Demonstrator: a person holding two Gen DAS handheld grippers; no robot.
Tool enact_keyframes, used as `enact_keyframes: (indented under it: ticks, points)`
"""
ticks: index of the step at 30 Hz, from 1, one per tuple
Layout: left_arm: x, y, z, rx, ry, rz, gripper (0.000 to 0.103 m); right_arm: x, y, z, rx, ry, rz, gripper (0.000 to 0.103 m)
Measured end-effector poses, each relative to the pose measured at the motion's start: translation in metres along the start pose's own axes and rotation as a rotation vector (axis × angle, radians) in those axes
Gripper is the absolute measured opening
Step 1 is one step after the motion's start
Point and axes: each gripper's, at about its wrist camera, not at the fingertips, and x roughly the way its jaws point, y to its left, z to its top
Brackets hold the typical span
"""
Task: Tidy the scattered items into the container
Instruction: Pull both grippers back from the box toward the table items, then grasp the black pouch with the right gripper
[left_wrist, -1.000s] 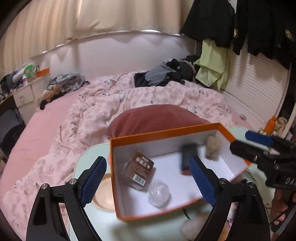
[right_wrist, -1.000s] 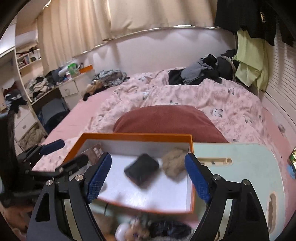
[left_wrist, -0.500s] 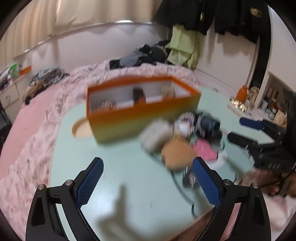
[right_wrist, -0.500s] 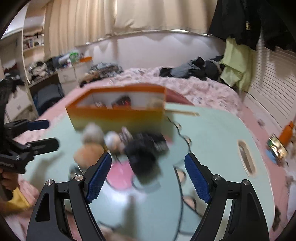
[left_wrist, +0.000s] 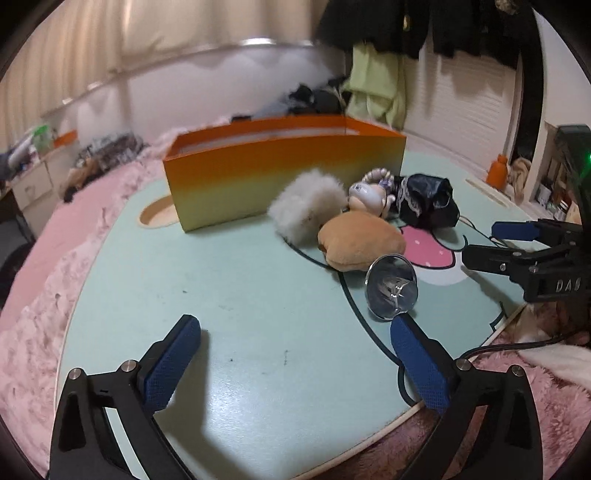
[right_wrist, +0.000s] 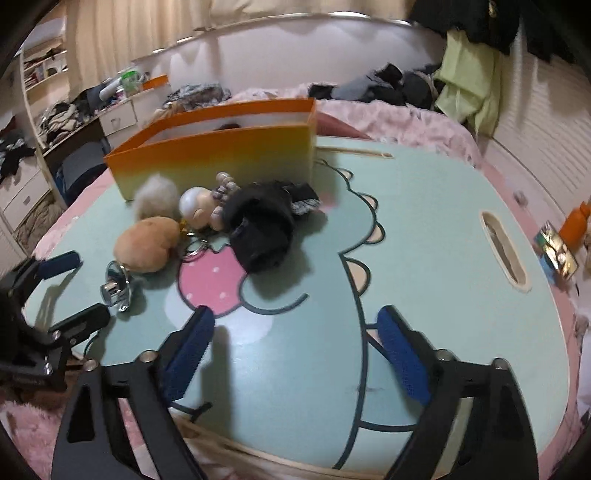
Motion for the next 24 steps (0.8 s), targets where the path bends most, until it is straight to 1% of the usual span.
enact_keyframes:
  ticks: [2,3,6,11,18,19,21,22,23,24]
  points:
    - [0.001,0.001,0.001,0.000,-0.003,-0.003,0.103,0.001,-0.004,0.000,0.017,-0.003,0.018,0.101]
    - [0.001,0.001,0.001,0.001,-0.002,-0.005,0.103,0.001,-0.006,-0.001,0.022,-0.005,0.027,0.103]
    - [0.003,0.000,0.000,0.002,-0.009,-0.005,0.103,-0.001,-0.009,-0.002,0.037,-0.015,0.043,0.103]
    - [0.003,0.001,0.000,0.002,-0.012,-0.005,0.103,0.000,-0.006,-0.002,0.027,-0.011,0.034,0.103]
    - [0.003,0.000,-0.001,0.002,-0.012,-0.005,0.103,-0.001,-0.007,0.001,0.045,-0.020,0.048,0.103]
    - [0.003,-0.001,-0.001,0.002,-0.012,-0.005,0.103,-0.001,-0.007,0.001,0.045,-0.019,0.055,0.103]
    - [0.003,-0.001,-0.001,0.003,-0.012,-0.004,0.103,0.000,-0.008,0.006,0.044,-0.014,0.126,0.103]
    - [0.003,-0.001,-0.001,0.002,-0.012,-0.004,0.103,0.000,-0.008,0.008,0.044,-0.014,0.142,0.103]
    - [0.003,-0.001,-0.001,0.002,-0.012,-0.004,0.103,-0.001,-0.007,0.011,0.039,-0.022,0.127,0.103]
    - [0.003,-0.001,-0.001,0.002,-0.012,-0.004,0.103,-0.001,-0.005,0.015,0.031,-0.036,0.094,0.103]
